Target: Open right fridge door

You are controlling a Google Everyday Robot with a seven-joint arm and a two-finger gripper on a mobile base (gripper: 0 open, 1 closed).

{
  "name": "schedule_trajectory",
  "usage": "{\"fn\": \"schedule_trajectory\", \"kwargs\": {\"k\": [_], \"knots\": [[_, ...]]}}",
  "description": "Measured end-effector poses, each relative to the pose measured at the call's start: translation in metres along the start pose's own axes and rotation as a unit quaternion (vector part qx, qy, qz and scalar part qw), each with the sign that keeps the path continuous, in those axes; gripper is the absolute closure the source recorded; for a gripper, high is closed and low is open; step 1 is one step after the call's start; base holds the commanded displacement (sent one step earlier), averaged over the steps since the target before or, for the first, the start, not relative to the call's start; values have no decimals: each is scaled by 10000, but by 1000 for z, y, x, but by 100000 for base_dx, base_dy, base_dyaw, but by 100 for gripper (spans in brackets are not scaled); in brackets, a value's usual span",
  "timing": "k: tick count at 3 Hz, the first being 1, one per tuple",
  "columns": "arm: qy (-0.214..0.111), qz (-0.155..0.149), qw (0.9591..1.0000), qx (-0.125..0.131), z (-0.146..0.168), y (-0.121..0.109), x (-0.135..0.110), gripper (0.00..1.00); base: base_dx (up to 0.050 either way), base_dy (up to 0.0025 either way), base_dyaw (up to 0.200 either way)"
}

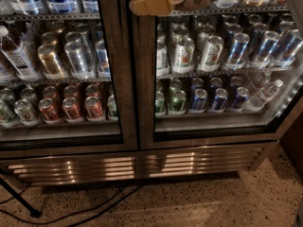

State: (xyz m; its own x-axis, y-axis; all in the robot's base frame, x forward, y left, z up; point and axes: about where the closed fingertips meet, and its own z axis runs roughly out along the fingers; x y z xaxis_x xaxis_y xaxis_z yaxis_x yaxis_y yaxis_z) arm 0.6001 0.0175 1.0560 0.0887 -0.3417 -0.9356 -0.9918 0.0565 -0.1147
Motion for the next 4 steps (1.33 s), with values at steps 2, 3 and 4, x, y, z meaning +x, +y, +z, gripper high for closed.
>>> {"fn": "schedule_trajectory", "kwargs": {"k": [2, 3, 4], "knots": [[-90, -61, 9999, -79, 6, -1, -3, 100, 0, 0, 0], [-117, -30, 9999, -79, 5, -1, -3, 100, 0, 0, 0], [-115, -25, 9999, -65, 5, 0, -3, 100, 4141, 232, 11200]]}}
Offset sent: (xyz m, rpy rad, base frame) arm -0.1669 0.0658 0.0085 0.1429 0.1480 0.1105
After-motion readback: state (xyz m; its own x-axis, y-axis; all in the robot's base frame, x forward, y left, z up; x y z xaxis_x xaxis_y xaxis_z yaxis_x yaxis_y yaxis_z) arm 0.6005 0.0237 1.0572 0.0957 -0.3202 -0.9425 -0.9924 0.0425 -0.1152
